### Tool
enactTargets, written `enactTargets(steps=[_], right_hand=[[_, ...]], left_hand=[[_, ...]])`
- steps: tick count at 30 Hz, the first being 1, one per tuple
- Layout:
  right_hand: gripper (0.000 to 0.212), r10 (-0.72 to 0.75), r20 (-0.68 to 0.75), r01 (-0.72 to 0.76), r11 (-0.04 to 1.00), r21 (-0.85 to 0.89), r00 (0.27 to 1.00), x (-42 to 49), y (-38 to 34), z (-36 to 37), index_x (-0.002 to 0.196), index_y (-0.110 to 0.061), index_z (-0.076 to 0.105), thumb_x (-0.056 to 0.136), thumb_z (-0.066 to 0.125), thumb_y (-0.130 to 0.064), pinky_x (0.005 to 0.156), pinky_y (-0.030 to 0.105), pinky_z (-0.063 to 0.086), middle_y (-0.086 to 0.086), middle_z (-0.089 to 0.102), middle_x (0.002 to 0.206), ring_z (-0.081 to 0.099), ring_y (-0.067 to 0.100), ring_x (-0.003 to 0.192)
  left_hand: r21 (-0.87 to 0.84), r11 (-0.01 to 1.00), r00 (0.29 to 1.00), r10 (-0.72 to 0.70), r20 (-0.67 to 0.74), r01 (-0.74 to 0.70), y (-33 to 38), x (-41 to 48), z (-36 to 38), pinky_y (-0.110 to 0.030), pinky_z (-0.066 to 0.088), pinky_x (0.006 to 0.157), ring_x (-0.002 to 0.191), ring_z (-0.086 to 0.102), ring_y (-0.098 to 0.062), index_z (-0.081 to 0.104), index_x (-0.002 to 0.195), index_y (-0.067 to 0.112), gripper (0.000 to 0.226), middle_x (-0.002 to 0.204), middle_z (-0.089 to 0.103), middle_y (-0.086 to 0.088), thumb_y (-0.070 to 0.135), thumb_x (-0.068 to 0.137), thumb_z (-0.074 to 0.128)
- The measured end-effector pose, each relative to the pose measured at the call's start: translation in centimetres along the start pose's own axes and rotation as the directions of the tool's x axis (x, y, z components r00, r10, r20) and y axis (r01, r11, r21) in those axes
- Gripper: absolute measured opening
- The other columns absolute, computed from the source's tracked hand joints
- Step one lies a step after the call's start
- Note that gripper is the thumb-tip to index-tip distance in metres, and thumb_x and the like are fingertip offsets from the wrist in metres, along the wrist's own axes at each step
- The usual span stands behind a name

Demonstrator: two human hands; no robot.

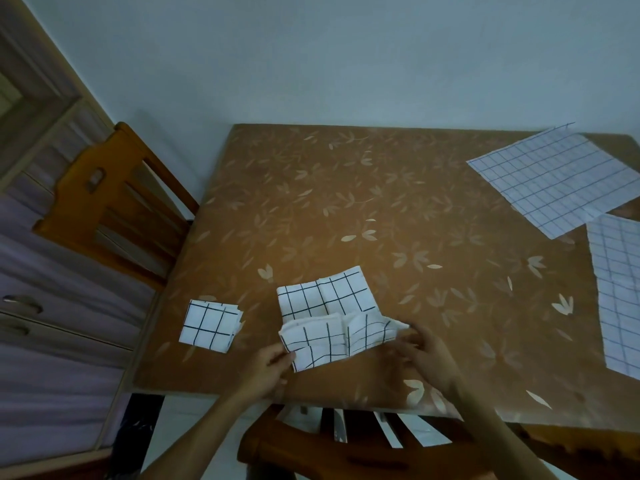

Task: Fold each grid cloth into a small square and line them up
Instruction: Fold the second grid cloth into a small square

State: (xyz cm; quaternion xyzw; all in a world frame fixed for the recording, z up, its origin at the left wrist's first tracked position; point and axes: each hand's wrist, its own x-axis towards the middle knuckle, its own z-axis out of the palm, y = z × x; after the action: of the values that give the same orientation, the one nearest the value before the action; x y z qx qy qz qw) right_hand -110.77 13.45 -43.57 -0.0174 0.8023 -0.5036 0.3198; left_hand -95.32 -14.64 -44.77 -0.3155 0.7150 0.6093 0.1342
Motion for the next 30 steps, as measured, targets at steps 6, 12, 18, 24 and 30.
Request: enactTargets(steps=[6,12,18,24,30], right_hand=[[0.013,0.014,0.025,-0.006,0.963,-0.270,1.000,4.7,-1.2,1.9,0.089,-0.020,0.072,0.088,0.070,-0.033,0.074,0.041,0.057,-0.001,0.072,0.082,0.069,0.019,0.076],[0.031,0.079,-0.079,-0.104,0.910,-0.402,0.994,7.7,-0.6,3.5,0.082,-0.004,0.064,0.093,0.063,-0.033,0.062,0.031,0.046,0.011,0.065,0.076,0.060,0.022,0.070],[0.019,0.067,-0.094,-0.102,0.888,-0.448,0.993,8.4,-0.3,3.9,0.080,-0.016,0.062,0.093,0.062,-0.030,0.060,0.028,0.042,-0.003,0.061,0.070,0.057,0.013,0.067],[0.027,-0.054,-0.072,0.025,0.931,-0.364,0.996,8.2,0.9,4.1,0.115,-0.016,0.070,0.095,0.062,-0.033,0.079,0.032,0.053,0.004,0.074,0.096,0.067,0.019,0.087],[0.020,-0.330,-0.165,0.214,0.847,-0.486,0.930,7.8,0.7,4.9,0.117,-0.019,0.061,0.097,0.058,-0.022,0.068,0.032,0.049,-0.004,0.062,0.097,0.060,0.017,0.085]], left_hand=[[-0.104,0.979,0.979,-0.186,-0.081,0.177,-0.2,0.6,-0.6,-0.030,0.060,0.071,0.092,0.068,-0.017,0.059,0.103,0.022,0.006,0.104,0.066,-0.001,0.019,0.101,0.054],[-0.042,0.976,0.956,-0.218,-0.195,0.214,-0.3,2.8,-0.5,-0.026,0.054,0.064,0.101,0.067,-0.022,0.057,0.124,0.020,0.026,0.117,0.065,-0.005,0.027,0.099,0.058],[0.160,0.966,0.938,-0.145,-0.315,0.203,-1.5,3.5,0.0,-0.022,0.054,0.068,0.087,0.062,-0.011,0.057,0.119,0.017,0.029,0.104,0.063,0.000,0.022,0.093,0.067],[0.530,0.839,0.880,0.155,-0.449,0.123,-1.2,2.8,1.5,-0.016,0.042,0.073,0.096,0.062,-0.017,0.053,0.127,0.014,0.039,0.104,0.062,-0.001,0.026,0.092,0.066],[0.919,0.303,0.796,0.605,0.020,-0.253,-2.8,5.9,2.6,-0.044,0.046,0.105,0.134,0.048,-0.035,0.054,0.137,0.009,0.049,0.147,0.048,-0.021,0.018,0.090,0.062]])
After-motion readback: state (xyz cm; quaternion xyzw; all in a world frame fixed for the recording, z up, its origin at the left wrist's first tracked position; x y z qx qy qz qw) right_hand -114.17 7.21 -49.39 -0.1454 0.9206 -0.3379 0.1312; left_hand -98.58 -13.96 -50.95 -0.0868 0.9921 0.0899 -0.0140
